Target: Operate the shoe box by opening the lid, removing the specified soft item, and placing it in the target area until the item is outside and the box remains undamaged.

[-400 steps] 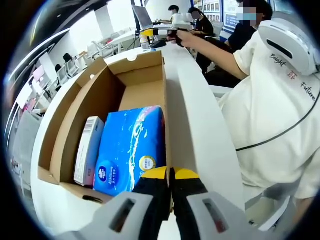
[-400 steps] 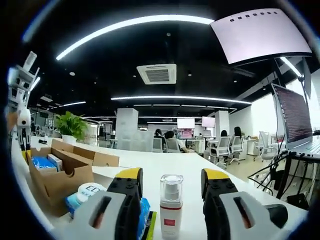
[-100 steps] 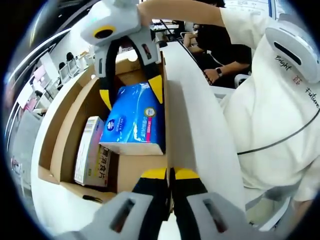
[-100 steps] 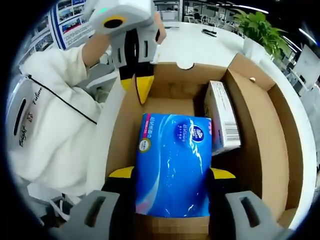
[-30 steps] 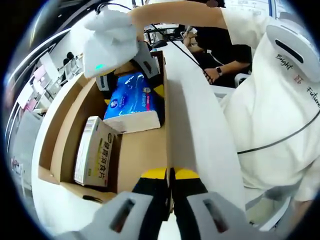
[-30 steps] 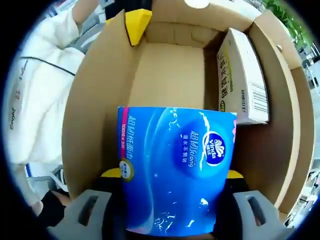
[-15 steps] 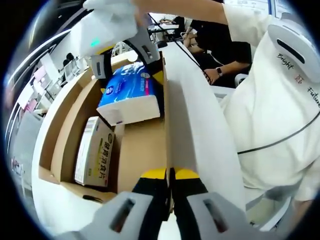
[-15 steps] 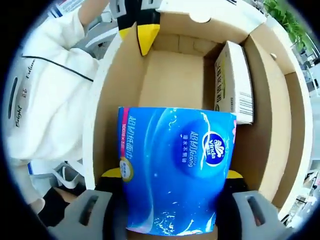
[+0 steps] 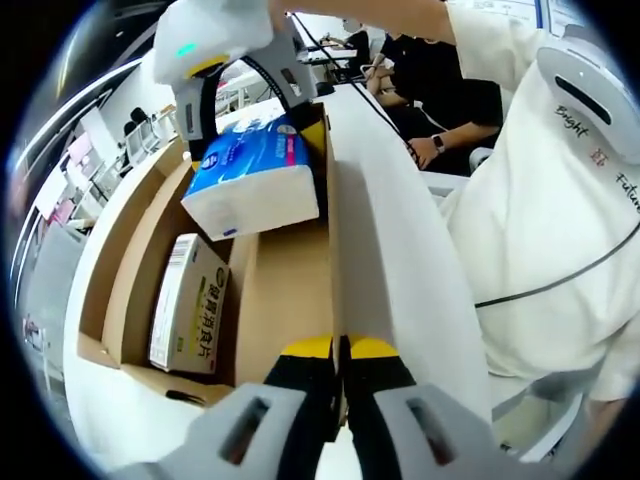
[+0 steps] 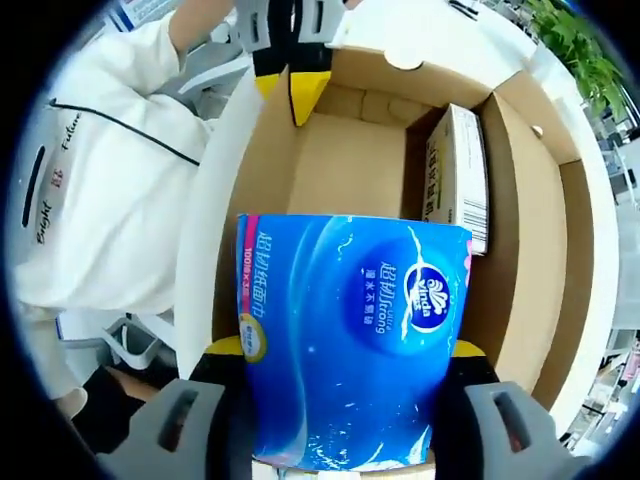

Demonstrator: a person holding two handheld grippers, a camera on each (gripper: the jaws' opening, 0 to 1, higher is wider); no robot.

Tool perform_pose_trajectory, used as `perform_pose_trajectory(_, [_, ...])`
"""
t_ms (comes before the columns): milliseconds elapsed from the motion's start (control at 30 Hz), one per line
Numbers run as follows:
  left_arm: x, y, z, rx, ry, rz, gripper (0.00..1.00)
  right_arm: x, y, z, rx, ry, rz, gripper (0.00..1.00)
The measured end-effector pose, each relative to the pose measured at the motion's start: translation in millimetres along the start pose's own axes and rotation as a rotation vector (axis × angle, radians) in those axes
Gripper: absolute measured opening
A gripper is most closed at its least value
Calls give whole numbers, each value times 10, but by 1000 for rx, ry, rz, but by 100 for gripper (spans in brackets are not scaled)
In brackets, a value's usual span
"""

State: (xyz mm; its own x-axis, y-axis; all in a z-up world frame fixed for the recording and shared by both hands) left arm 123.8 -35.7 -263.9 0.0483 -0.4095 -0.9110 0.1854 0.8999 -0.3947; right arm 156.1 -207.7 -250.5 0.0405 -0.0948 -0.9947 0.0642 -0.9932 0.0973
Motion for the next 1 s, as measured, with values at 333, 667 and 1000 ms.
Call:
perform_pose_trajectory(333, [1, 3, 1, -1, 3, 2, 1, -185, 71, 6, -7, 32, -7, 69])
perform_pose_trajectory(667, [-1, 6, -1, 2, 0, 2, 1, -407, 111, -53, -12, 77, -32, 69])
perform_pose_trajectory(1000, [0, 7, -7, -1, 1, 4, 1, -401, 113, -45, -34, 95, -14, 69])
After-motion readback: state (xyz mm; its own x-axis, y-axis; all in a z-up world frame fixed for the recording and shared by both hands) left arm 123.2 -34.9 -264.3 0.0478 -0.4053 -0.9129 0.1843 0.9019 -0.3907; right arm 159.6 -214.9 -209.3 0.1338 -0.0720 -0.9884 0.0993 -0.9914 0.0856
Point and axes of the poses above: the point that each gripper's makers call its tool centre point, and the gripper's own axes: x roughly forward along the fingers, z roughly to its left, y roughly out of its underside, the point moved 5 cm from there along -x, roughly backward along the fingers, and after that the axes turned 11 degrees about z, right-handed, at the moved point
